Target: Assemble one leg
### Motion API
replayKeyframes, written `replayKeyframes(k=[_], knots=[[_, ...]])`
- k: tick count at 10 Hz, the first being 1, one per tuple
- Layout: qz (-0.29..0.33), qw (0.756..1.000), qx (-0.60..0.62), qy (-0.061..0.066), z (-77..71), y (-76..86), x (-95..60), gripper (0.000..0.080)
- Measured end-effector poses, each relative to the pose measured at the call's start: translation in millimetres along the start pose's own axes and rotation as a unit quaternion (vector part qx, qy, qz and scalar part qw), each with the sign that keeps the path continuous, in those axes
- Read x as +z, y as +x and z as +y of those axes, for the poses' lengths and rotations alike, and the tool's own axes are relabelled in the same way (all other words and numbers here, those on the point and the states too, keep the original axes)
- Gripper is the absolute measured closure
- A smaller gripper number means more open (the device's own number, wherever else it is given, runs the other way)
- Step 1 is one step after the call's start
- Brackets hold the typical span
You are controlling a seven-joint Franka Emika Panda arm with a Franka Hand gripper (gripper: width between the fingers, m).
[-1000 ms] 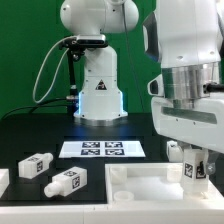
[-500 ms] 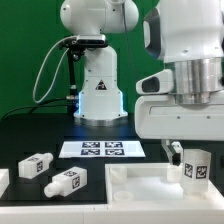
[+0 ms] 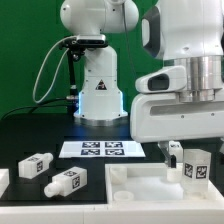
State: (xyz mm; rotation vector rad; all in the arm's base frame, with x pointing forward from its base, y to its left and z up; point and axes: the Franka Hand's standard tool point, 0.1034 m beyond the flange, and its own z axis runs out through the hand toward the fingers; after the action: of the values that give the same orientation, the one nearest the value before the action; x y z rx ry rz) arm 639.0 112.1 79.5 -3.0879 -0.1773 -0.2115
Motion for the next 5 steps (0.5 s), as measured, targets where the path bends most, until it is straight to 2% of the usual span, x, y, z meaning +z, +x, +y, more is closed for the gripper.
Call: replayKeyframes(k=[1,2,4,5], knots=[[0.008,0.999,-0.037,0.0,-0.5,2.0,0.1,0.015],[0.007,1.0,-0.013,0.001,-1.0,1.5,0.7,0.015],[0.007,1.0,-0.008,0.001,-0.7,1.3,1.0,0.0419],[0.007,0.999,0.032,0.002,-0.5,1.3,1.1,0.0419]])
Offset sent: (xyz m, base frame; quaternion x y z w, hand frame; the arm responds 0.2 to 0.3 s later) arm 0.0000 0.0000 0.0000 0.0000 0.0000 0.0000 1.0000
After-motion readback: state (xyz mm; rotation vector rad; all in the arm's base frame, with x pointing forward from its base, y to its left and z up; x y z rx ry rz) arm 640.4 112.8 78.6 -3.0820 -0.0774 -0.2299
